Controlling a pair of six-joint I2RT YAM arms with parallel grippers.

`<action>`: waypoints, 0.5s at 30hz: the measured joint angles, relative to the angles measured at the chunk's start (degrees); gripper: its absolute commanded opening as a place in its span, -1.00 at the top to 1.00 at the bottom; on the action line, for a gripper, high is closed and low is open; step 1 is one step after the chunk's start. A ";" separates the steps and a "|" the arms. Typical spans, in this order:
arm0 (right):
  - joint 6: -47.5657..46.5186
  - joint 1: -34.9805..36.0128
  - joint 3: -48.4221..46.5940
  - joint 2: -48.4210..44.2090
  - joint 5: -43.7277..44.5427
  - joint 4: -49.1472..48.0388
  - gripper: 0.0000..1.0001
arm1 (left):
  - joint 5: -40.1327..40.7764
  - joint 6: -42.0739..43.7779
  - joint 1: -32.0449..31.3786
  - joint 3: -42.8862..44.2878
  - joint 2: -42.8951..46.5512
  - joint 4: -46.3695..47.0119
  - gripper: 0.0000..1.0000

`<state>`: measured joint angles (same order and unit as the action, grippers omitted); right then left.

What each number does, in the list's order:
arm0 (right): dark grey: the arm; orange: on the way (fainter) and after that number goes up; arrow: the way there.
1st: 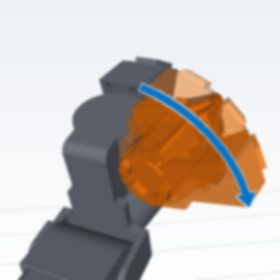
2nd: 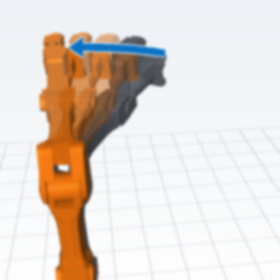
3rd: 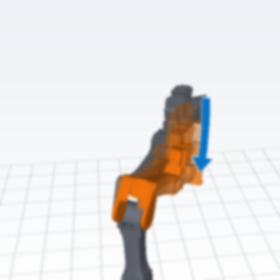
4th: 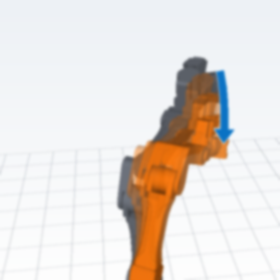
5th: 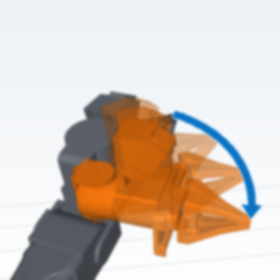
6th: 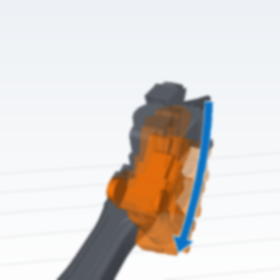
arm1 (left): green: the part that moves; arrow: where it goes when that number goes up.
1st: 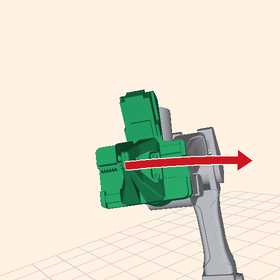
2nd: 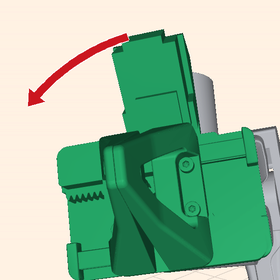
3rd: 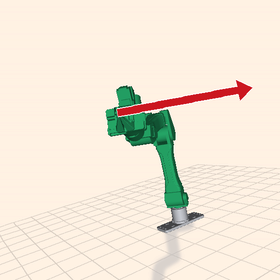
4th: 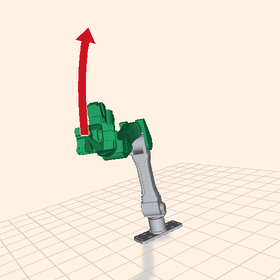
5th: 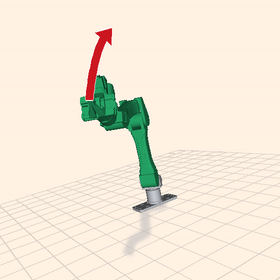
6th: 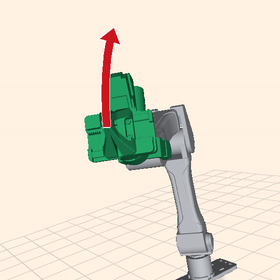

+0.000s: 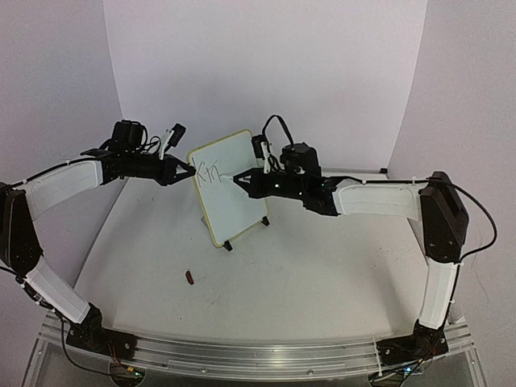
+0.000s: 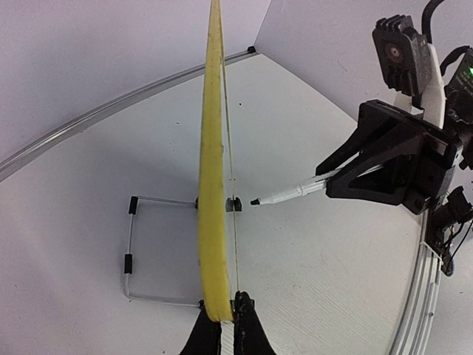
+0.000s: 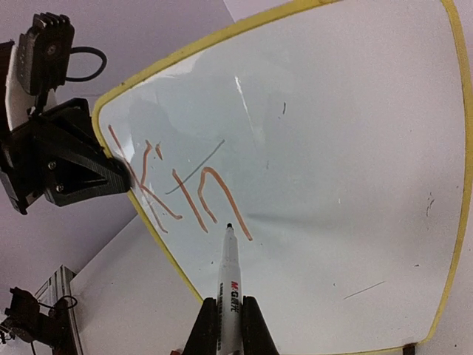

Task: Write a sentence on the whiteboard
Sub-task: Write on the whiteboard with the whiteboard marker without the cap.

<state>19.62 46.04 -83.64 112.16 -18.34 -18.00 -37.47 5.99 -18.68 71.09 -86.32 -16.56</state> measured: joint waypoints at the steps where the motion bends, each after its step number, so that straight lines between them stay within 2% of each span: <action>1: 0.01 -0.01 0.00 -0.33 -0.20 -0.38 1.00 | 0.00 0.01 -0.01 0.00 0.00 0.00 1.00; 15: 1.60 -1.92 -0.44 -0.84 -2.14 -2.01 1.00 | -0.07 0.04 -0.01 0.00 0.00 0.00 1.00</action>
<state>21.22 44.12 -84.07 111.32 -20.48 -20.01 -37.54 6.02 -18.70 71.09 -86.32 -16.56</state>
